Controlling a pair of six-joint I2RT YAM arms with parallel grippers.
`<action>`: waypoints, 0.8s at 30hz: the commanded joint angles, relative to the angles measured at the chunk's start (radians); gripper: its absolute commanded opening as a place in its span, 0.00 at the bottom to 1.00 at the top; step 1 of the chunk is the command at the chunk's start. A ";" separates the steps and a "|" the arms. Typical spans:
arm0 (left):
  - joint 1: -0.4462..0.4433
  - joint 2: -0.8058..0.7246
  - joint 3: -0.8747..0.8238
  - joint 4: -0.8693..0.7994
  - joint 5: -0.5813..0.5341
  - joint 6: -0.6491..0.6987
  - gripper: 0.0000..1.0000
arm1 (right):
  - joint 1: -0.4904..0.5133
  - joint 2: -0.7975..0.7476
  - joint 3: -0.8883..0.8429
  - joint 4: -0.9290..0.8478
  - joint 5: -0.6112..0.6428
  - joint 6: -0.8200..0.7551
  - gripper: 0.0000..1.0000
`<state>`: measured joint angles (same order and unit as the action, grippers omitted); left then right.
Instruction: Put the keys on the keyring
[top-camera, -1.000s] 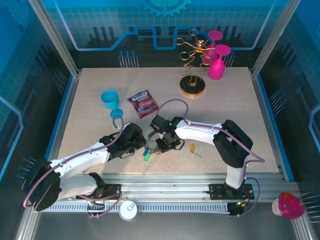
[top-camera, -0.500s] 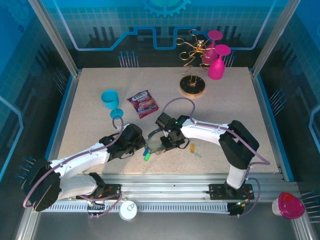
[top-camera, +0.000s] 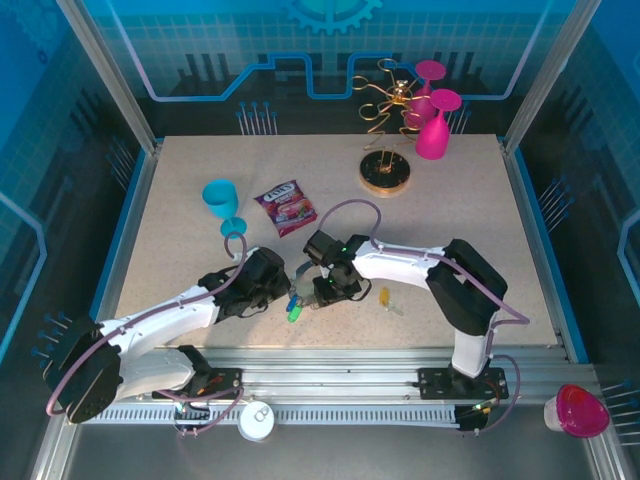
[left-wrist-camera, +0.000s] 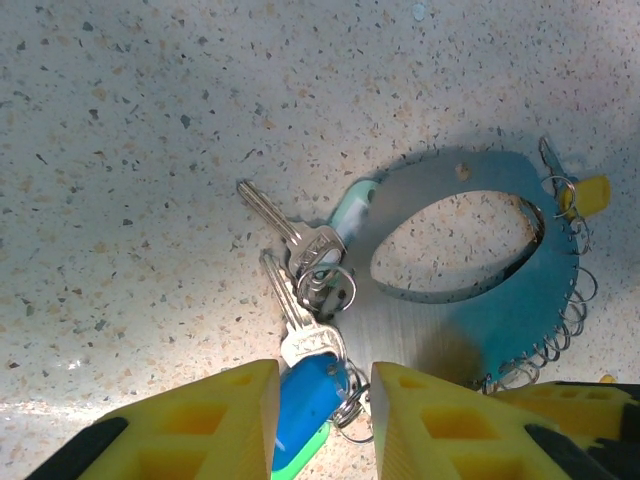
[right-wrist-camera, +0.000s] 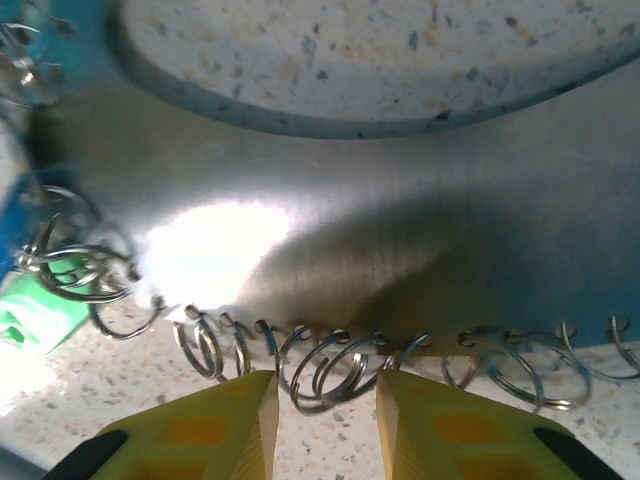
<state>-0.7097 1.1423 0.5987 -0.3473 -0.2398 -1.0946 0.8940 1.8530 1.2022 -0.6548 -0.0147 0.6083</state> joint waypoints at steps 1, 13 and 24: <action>0.006 -0.024 -0.017 -0.023 -0.017 -0.006 0.30 | 0.009 0.033 0.022 -0.064 0.057 -0.017 0.33; 0.005 -0.030 -0.031 -0.001 0.009 0.007 0.31 | -0.045 -0.039 -0.006 -0.017 0.028 -0.081 0.02; -0.008 -0.046 -0.067 0.128 0.192 0.094 0.35 | -0.166 -0.066 -0.082 0.061 -0.268 -0.254 0.00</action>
<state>-0.7101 1.1213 0.5583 -0.2745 -0.1349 -1.0397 0.7345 1.8084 1.1370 -0.6010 -0.1738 0.4152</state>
